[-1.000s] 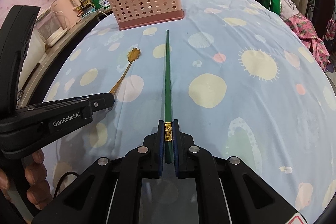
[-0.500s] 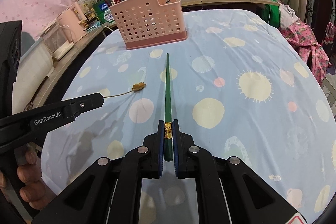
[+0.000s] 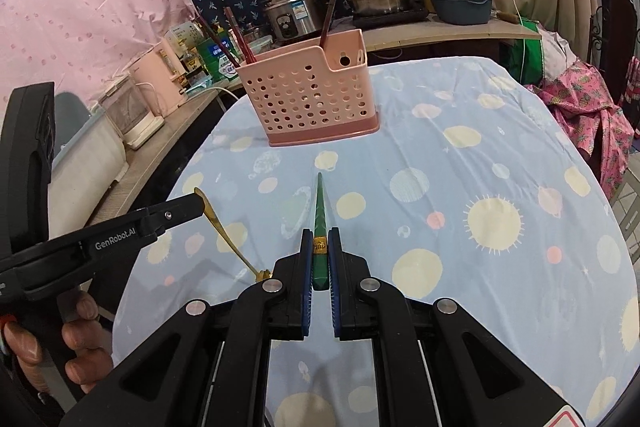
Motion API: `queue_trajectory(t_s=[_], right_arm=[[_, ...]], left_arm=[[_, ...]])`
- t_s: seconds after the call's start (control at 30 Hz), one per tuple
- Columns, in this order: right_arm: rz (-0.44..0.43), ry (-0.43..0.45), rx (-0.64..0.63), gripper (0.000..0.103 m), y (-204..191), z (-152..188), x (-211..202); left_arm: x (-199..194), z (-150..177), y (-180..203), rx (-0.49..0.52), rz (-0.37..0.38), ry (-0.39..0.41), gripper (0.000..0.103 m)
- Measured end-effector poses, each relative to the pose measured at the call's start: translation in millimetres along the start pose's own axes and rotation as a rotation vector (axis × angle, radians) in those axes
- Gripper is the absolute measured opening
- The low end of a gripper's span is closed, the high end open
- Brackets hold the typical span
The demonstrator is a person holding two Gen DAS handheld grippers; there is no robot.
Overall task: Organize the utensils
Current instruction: 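Lift the spoon and green chopstick with both tools over the pink holder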
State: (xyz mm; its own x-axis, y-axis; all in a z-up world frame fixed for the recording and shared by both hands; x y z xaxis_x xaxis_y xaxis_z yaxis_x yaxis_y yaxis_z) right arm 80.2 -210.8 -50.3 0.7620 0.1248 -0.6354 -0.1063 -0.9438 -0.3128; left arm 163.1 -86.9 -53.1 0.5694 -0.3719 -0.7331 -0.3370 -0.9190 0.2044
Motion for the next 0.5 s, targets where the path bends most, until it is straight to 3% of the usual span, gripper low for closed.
queue_trajectory(t_s=[0.5], right_arm=[[-0.027,0.153,0.006,0.007,-9.0,-81.3,-32.3]], left_arm=[[-32.1,-55.1,1.3,0.014,0.006,0.104,0.001]])
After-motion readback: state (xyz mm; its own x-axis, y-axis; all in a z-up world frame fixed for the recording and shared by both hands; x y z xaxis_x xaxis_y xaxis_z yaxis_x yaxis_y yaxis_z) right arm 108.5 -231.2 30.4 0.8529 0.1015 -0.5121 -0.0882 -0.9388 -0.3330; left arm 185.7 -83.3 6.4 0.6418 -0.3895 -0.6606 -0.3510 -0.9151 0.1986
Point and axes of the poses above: each gripper's, at about its wrist camera, not at the fingertips, and x roughly the way its jaws point, y to its right, z to its underside, the point moved 10 cm from there along x, roughly the way its jaws point
